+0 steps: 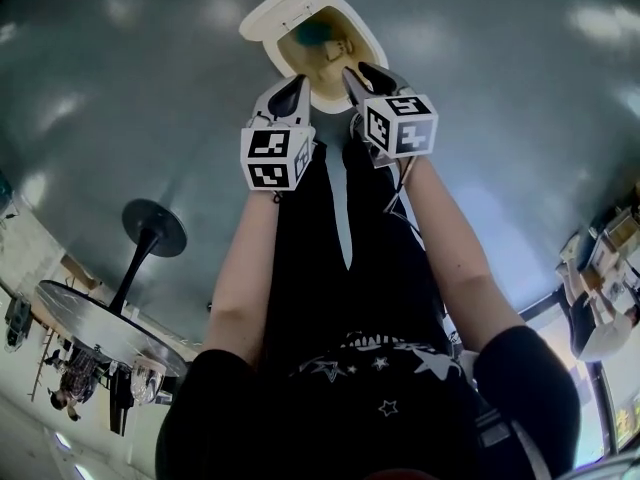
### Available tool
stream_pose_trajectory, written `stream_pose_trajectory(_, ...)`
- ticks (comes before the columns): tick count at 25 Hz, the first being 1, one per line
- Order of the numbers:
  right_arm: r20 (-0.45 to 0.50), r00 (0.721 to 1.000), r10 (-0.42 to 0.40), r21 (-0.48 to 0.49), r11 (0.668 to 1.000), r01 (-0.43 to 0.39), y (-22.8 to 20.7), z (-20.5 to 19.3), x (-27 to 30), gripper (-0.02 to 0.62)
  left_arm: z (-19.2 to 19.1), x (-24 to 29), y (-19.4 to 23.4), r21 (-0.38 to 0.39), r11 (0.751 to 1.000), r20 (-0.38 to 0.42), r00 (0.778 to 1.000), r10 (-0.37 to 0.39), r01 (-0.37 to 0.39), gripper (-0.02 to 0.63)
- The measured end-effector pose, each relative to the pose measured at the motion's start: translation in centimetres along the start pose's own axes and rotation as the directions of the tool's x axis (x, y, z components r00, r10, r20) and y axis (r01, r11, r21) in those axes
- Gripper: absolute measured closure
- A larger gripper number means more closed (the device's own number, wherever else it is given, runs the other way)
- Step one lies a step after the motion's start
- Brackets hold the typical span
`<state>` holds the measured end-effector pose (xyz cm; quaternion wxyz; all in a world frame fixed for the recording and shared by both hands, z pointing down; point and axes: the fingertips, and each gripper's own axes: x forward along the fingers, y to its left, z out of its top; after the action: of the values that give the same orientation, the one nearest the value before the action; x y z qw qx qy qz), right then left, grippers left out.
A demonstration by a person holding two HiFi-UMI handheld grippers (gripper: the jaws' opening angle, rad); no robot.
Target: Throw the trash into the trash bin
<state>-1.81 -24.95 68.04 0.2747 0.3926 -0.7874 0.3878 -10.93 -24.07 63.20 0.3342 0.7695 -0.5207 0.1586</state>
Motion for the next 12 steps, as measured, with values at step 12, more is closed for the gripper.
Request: stream_pose_trajectory(12,0.033,0.999,0.020,0.005,1.000,-0.020,3.0,1.7,-5.9,0.589,2.8,-4.5,-3.4,0.008,1.000,0.020,1.000,0.001,-0.001,0.595)
